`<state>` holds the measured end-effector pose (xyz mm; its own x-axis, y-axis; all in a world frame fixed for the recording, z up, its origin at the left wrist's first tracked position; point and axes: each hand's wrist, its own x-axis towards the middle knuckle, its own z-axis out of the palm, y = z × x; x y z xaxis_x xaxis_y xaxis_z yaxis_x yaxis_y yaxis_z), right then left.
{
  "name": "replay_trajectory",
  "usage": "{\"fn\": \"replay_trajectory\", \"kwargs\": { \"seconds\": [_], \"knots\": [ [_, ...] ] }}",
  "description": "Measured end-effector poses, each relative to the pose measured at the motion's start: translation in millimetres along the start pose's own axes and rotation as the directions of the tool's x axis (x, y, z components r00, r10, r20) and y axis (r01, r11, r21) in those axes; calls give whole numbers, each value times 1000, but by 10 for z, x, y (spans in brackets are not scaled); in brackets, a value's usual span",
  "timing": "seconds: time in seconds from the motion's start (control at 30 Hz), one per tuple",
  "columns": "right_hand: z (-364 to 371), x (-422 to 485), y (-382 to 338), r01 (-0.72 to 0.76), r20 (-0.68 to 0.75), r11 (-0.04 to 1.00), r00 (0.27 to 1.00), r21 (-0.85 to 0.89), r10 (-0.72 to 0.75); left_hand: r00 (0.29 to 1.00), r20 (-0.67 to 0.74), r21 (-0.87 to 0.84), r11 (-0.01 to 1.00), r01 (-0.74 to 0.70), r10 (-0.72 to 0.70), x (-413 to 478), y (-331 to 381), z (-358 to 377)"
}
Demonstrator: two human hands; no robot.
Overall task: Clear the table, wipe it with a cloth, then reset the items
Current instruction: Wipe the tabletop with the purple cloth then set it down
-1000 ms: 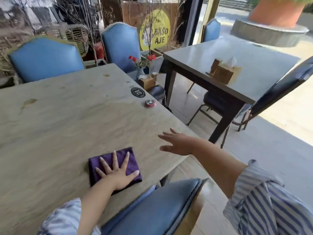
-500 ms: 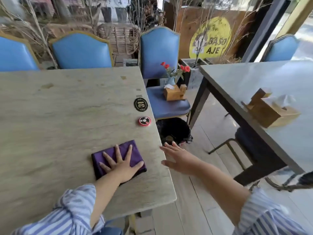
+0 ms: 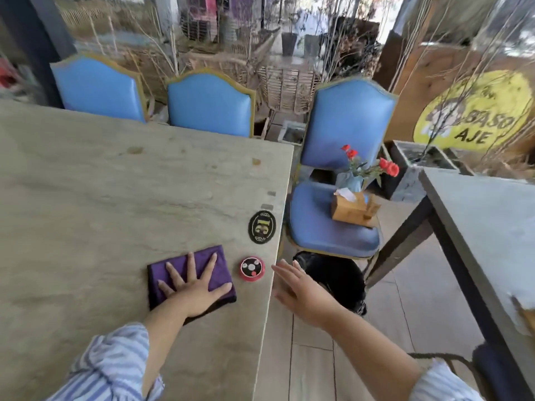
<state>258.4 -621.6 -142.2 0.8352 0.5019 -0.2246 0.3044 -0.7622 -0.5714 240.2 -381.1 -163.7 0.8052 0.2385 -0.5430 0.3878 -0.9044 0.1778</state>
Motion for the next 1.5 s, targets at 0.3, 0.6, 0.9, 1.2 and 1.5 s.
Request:
{"fn": "replay_trajectory", "kwargs": {
  "seconds": [0.3, 0.6, 0.9, 1.2, 1.5],
  "knots": [
    [-234, 707, 286, 130, -115, 984, 987, 122, -116, 996, -21, -65, 994, 86, -88, 193, 151, -104],
    [-641, 2247, 543, 319, 24, 946, 948, -64, -318, 964, -173, -95, 978, 186, -200, 789, 263, -274],
    [-871, 3755, 781, 552, 159, 746, 830, -371, -535, 922, -255, -153, 954, 258, -290, 2073, 527, -1064],
    [-911, 3707, 784, 559, 132, 811, 829, -175, -543, 903, -239, -216, 926, 308, -356, 2789, 629, -1508],
    [-967, 3625, 735, 553, 117, 823, 833, -129, -541, 910, -294, -76, 956, 282, -292, 1876, 263, -937]
  ]
}}
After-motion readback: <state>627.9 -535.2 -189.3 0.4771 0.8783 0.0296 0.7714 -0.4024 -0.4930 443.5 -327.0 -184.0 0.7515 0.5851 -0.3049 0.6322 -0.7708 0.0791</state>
